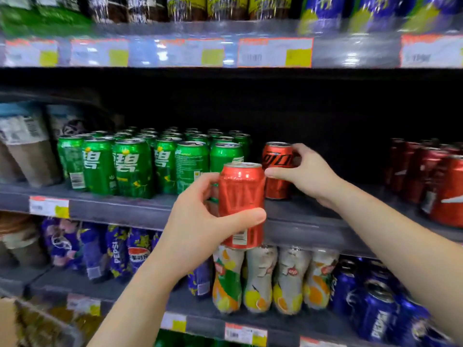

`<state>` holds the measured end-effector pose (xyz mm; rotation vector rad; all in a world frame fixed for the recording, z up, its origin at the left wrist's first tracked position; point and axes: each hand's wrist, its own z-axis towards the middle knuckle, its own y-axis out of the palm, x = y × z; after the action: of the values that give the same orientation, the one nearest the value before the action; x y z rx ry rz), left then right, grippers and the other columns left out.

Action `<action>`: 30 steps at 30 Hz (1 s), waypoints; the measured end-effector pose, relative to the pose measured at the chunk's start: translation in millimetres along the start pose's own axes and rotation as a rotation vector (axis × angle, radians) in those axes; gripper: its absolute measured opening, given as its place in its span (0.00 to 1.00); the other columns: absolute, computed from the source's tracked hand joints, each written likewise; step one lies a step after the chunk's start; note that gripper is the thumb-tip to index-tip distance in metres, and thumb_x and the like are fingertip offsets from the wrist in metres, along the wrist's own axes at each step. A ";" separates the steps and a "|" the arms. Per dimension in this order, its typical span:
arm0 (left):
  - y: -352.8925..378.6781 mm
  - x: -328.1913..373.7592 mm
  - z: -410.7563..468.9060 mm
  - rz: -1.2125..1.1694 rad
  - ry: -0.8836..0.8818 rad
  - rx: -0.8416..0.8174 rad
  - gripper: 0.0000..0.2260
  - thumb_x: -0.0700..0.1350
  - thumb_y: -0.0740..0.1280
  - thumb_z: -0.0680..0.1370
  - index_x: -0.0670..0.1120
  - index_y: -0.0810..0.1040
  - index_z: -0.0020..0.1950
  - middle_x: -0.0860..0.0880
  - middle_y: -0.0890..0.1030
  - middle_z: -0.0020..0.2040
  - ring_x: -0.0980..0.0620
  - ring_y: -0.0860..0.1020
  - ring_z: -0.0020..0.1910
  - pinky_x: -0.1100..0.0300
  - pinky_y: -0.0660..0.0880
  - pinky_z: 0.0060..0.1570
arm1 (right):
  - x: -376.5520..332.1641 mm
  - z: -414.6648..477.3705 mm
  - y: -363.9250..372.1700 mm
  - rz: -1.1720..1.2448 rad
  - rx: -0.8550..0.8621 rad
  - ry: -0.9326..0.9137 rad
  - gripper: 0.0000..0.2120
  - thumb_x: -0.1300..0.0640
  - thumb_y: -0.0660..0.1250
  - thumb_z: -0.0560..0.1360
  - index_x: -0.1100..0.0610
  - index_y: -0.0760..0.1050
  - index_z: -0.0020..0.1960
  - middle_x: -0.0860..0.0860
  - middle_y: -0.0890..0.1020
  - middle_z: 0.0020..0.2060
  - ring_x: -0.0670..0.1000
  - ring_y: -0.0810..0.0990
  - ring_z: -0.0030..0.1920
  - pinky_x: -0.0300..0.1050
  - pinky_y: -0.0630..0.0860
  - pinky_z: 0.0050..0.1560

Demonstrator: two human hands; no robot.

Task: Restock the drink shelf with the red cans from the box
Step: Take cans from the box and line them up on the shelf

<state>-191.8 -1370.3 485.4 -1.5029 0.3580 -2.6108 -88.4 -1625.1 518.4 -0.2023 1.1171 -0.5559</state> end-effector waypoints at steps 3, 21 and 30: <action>-1.3 1.0 7.8 -0.026 0.007 0.009 0.25 0.55 0.83 0.64 0.59 0.80 0.59 0.60 0.85 0.53 0.60 0.84 0.51 0.57 0.79 0.52 | 6.6 19.5 -0.9 -0.101 0.002 0.025 0.42 0.37 0.82 0.53 0.47 0.76 0.64 0.46 0.84 0.54 0.48 0.82 0.55 0.49 0.80 0.59; 12.4 4.5 35.1 -0.079 0.089 -0.043 0.31 0.62 0.82 0.56 0.69 0.78 0.58 0.60 0.85 0.54 0.59 0.83 0.52 0.58 0.81 0.50 | 61.0 162.3 15.5 -0.209 -0.025 0.205 0.61 0.32 0.81 0.37 0.52 0.75 0.68 0.52 0.83 0.60 0.53 0.83 0.57 0.51 0.81 0.59; 15.0 -4.2 43.3 -0.101 0.134 -0.047 0.33 0.59 0.83 0.55 0.67 0.79 0.58 0.57 0.85 0.54 0.54 0.84 0.52 0.55 0.83 0.48 | 94.8 179.1 14.6 0.006 0.018 0.237 0.67 0.35 0.83 0.43 0.54 0.66 0.77 0.51 0.78 0.69 0.51 0.80 0.64 0.52 0.77 0.66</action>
<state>-152.7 -1390.5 499.0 -1.3989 0.3673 -2.8099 106.2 -1683.1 515.3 -0.1198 1.3411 -0.5954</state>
